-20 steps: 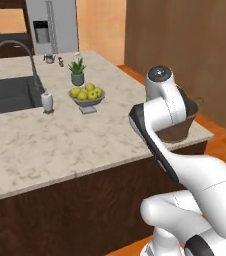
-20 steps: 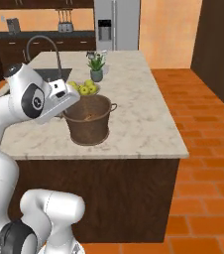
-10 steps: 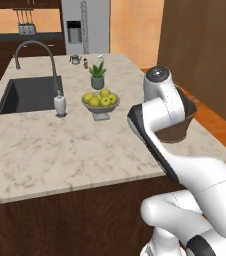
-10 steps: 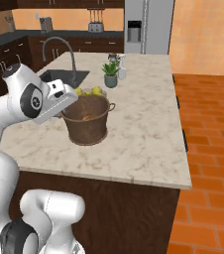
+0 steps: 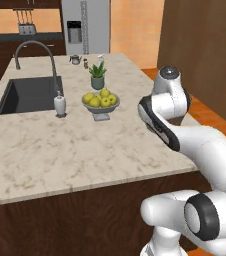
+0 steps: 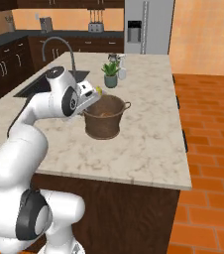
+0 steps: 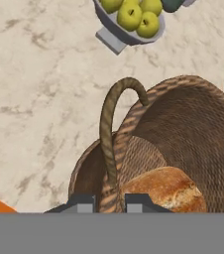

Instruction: Open the cabinet, pick up the bread from the cabinet and place it in the basket. Then move the basket to the dining counter.

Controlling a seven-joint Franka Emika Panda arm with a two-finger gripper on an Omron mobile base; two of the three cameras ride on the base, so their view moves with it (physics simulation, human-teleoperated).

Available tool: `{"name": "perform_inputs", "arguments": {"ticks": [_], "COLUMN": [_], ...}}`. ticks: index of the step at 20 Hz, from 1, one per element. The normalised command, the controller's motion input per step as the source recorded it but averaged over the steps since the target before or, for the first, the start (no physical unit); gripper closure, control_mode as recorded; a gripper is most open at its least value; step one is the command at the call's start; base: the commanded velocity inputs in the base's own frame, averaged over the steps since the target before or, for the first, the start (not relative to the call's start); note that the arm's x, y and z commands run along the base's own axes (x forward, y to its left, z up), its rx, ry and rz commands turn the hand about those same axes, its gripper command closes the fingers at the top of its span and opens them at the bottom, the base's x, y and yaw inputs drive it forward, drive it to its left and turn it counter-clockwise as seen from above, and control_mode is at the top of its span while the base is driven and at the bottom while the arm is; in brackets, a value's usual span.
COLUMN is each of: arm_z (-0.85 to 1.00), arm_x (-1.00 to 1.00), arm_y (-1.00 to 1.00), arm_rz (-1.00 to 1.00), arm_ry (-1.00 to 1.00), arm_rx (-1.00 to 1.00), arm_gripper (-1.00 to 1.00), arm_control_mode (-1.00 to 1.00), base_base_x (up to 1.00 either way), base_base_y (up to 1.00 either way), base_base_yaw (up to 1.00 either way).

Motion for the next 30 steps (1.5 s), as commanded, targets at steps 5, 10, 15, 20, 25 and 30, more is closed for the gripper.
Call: {"name": "perform_inputs", "arguments": {"ticks": [5, 10, 15, 20, 25, 30], "arm_z": [-0.99, -0.98, -0.64, 0.01, 0.89, 0.84], "arm_x": [1.00, 0.86, 0.22, 0.07, -0.23, -0.77], "arm_y": [-0.42, -0.01, 0.00, 0.00, 0.16, 0.54], "arm_rz": [0.21, 0.09, 0.06, 0.00, 0.00, 0.00], "arm_ry": [0.21, 0.20, 0.09, 0.01, 0.00, 0.00], "arm_rx": [0.05, 0.01, 0.00, 0.00, -0.03, -0.01], "arm_gripper": [1.00, 1.00, -1.00, -1.00, -1.00, -1.00], "arm_control_mode": [-1.00, -1.00, -1.00, -1.00, -1.00, -1.00], "base_base_x": [0.00, 0.00, 0.00, 0.00, 0.00, 0.00], "base_base_y": [0.00, 0.00, 0.00, 0.00, 0.00, 0.00], "base_base_yaw": [0.00, 0.00, 0.00, 0.00, 0.00, 0.00]}}
